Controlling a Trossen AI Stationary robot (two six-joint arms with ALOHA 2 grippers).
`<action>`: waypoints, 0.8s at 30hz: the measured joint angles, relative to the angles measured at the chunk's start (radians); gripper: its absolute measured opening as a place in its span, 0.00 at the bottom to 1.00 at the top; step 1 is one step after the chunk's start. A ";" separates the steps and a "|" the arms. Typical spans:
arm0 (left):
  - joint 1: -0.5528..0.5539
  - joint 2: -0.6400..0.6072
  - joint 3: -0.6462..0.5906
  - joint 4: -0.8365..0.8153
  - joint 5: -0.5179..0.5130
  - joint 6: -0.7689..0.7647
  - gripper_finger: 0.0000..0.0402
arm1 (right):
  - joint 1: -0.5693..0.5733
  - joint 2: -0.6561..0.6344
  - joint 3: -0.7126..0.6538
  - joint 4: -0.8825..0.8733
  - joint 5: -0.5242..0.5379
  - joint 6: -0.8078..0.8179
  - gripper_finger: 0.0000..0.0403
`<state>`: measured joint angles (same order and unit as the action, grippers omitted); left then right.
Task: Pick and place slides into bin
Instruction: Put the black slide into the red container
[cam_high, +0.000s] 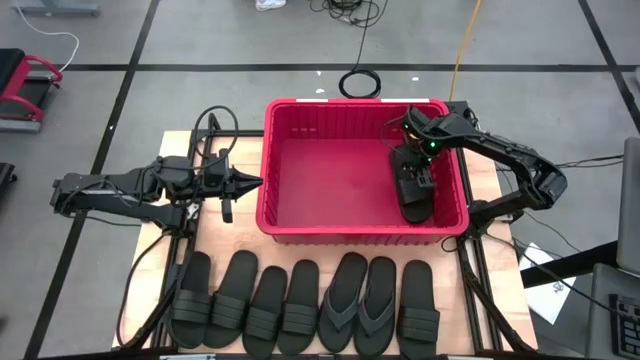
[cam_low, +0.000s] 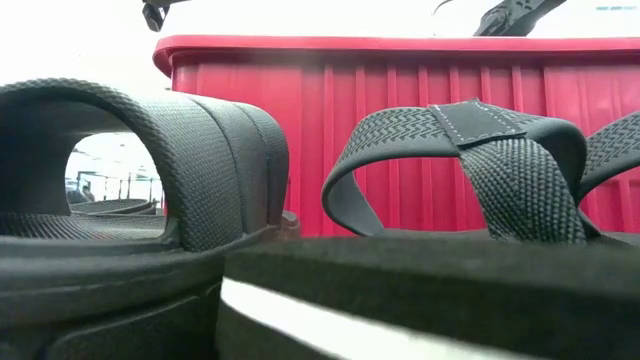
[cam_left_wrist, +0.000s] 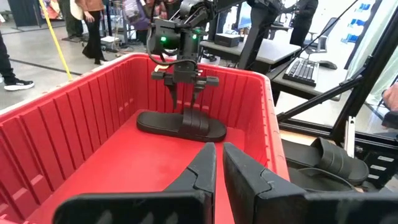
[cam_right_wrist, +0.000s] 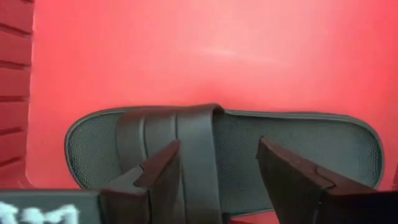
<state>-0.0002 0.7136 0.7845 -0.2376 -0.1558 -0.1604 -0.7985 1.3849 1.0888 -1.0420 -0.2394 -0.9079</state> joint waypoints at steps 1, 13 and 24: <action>0.000 0.000 0.000 -0.001 0.000 0.000 0.06 | -0.003 0.000 -0.003 -0.001 0.000 -0.005 0.51; 0.000 0.000 0.000 -0.024 0.000 0.000 0.06 | -0.007 0.000 -0.091 0.045 0.002 0.006 0.51; 0.000 0.000 0.000 -0.024 0.000 0.000 0.06 | -0.048 0.037 -0.145 0.053 -0.028 0.033 0.49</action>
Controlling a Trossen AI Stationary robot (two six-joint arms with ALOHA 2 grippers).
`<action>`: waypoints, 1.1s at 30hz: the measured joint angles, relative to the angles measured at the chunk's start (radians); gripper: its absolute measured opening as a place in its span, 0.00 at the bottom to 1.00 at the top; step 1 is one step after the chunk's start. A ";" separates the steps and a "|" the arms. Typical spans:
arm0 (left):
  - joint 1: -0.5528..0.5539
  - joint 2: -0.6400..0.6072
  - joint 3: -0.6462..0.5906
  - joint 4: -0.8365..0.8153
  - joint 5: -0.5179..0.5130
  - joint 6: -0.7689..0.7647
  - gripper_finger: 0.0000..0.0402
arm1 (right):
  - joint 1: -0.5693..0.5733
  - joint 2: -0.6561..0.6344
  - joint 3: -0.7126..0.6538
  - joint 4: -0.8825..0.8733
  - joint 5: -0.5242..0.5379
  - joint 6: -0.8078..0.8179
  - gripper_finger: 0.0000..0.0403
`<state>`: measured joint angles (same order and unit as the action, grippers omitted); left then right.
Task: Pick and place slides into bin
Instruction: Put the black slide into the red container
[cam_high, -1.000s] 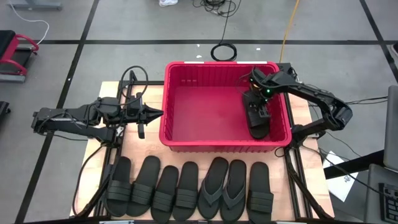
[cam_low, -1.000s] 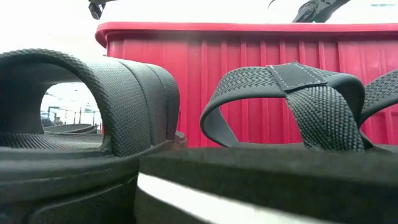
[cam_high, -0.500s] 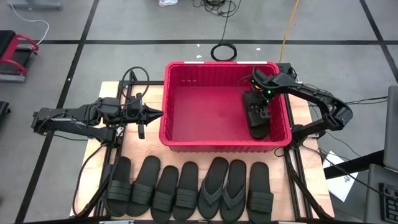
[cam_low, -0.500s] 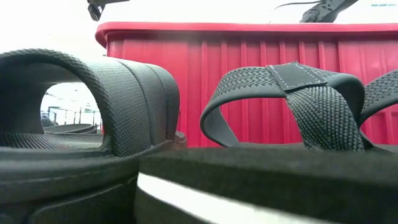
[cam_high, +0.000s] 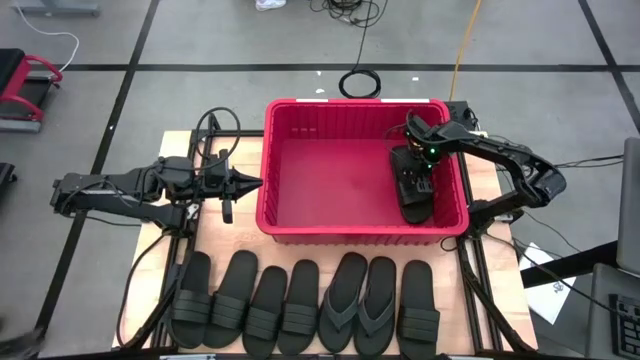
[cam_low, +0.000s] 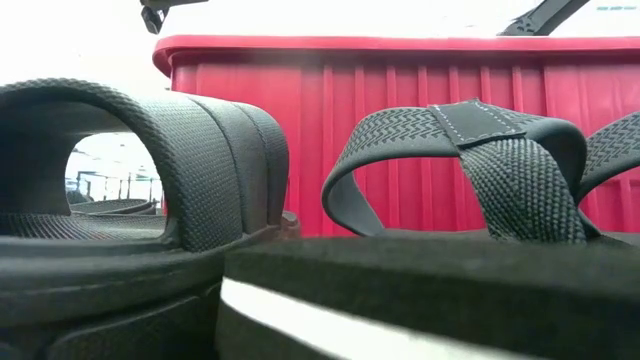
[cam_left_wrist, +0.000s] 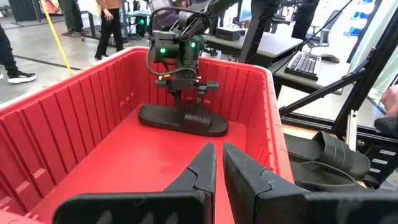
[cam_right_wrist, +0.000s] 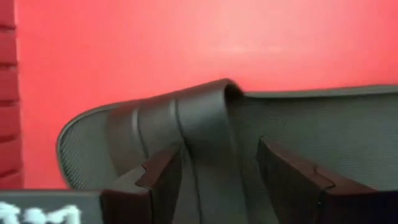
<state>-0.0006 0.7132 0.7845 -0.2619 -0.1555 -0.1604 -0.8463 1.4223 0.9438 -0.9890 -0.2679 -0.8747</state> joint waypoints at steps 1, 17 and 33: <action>0.000 0.000 0.000 0.000 0.000 0.000 0.06 | 0.000 0.009 -0.002 -0.018 -0.001 0.003 0.48; 0.000 0.000 0.000 0.000 -0.001 0.000 0.06 | 0.002 0.027 0.009 -0.037 0.082 0.058 0.03; 0.000 0.000 0.000 0.000 -0.001 -0.005 0.06 | 0.043 -0.055 0.295 -0.207 0.123 0.130 0.01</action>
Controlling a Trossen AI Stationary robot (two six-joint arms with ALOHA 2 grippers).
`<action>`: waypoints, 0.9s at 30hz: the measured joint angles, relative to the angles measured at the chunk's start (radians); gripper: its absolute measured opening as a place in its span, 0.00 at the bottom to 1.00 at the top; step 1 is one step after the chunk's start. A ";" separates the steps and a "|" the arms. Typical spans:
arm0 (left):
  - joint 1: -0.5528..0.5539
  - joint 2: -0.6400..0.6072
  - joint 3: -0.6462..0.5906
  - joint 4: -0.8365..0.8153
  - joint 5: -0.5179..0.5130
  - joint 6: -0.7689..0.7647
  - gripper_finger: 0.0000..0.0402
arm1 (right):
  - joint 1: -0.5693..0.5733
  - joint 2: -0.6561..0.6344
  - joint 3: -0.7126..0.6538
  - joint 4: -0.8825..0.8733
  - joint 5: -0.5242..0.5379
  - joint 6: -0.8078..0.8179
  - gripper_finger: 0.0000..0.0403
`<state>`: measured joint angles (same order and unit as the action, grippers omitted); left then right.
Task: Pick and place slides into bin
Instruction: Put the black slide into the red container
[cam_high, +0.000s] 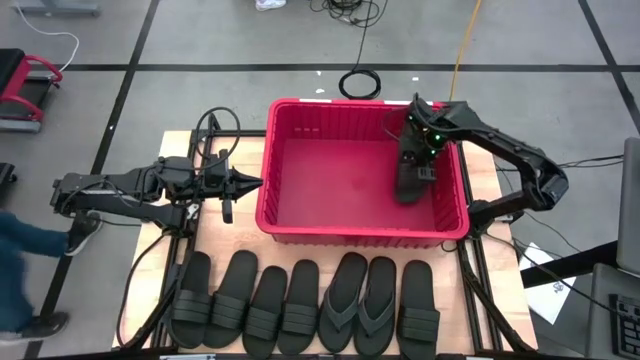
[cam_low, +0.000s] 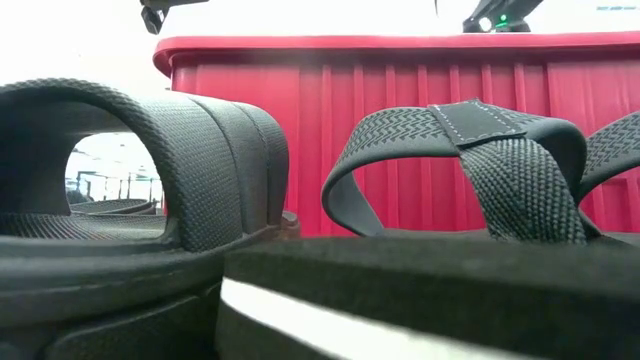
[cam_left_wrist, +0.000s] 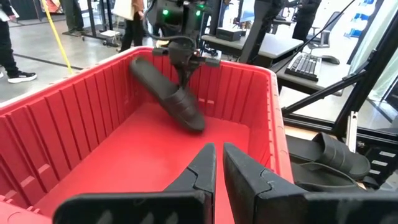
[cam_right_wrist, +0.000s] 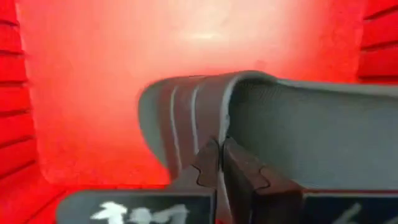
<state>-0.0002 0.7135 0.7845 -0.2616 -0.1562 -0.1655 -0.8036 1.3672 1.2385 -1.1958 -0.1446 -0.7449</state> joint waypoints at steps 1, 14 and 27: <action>0.000 0.000 0.000 0.000 0.000 0.002 0.06 | -0.001 -0.001 0.001 -0.004 0.016 -0.013 0.01; 0.000 0.000 0.000 0.000 -0.001 0.030 0.06 | -0.026 0.079 -0.109 -0.018 -0.069 -0.075 0.00; 0.000 0.000 0.000 0.000 -0.001 0.028 0.06 | -0.080 0.133 -0.119 0.002 -0.044 -0.079 0.00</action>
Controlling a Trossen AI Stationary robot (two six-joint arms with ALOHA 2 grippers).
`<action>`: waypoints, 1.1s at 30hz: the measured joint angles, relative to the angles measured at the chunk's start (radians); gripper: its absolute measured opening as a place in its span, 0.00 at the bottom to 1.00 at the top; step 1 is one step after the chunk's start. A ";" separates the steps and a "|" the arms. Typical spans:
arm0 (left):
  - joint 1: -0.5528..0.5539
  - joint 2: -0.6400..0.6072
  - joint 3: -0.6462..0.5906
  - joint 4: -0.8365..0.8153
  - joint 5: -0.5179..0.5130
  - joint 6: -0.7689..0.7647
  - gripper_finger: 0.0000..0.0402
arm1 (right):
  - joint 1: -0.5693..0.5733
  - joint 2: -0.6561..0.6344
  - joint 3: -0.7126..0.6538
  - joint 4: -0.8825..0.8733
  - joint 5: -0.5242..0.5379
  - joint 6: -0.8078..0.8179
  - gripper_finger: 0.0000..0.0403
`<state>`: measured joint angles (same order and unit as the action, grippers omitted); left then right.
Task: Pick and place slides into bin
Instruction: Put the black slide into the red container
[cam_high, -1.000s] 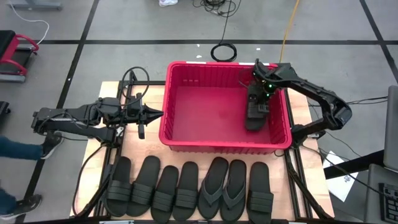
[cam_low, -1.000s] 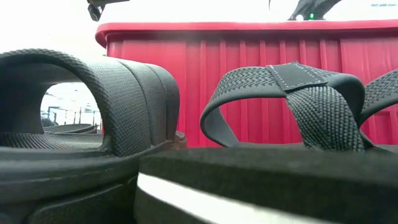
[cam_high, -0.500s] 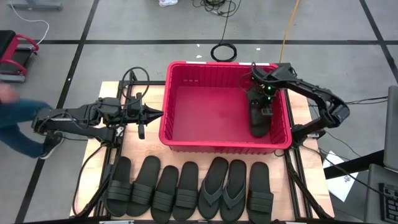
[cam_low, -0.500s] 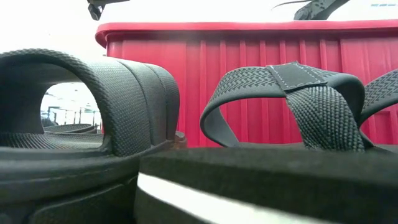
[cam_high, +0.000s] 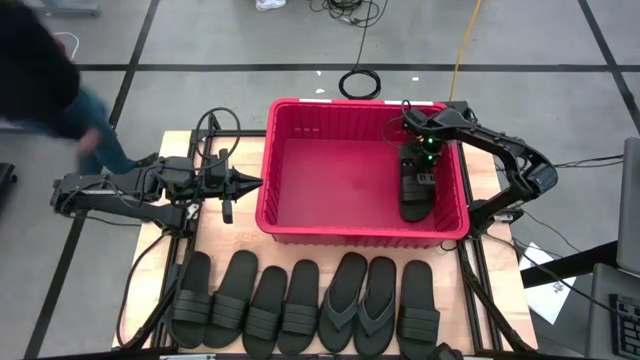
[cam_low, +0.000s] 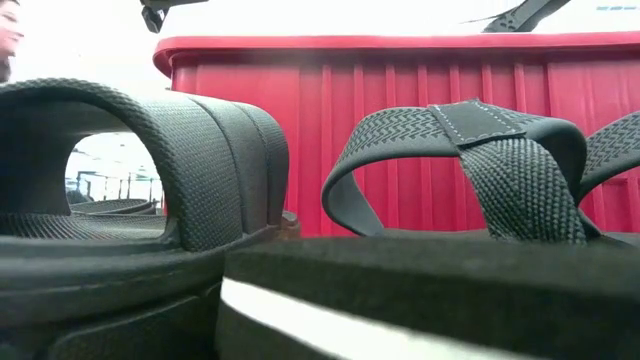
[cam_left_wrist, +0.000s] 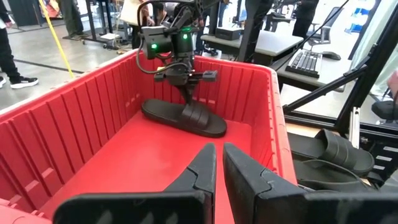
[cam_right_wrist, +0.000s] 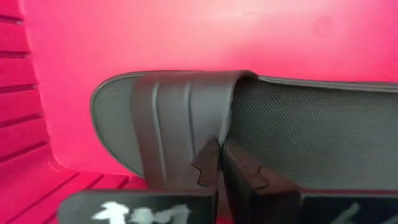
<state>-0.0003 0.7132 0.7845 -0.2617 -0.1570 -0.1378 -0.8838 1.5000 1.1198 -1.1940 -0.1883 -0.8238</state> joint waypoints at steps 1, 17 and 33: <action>0.000 0.000 0.000 0.000 0.000 -0.001 0.06 | -0.005 0.002 0.000 0.001 0.006 -0.001 0.00; 0.000 0.000 0.000 0.000 0.000 -0.006 0.06 | -0.032 0.001 0.000 0.002 0.031 -0.051 0.03; 0.000 0.000 0.000 0.000 0.001 -0.026 0.06 | -0.032 -0.006 0.000 0.027 0.121 -0.027 0.35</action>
<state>-0.0006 0.7135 0.7845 -0.2615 -0.1558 -0.1638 -0.9157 1.4936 1.1198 -1.1667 -0.0673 -0.8513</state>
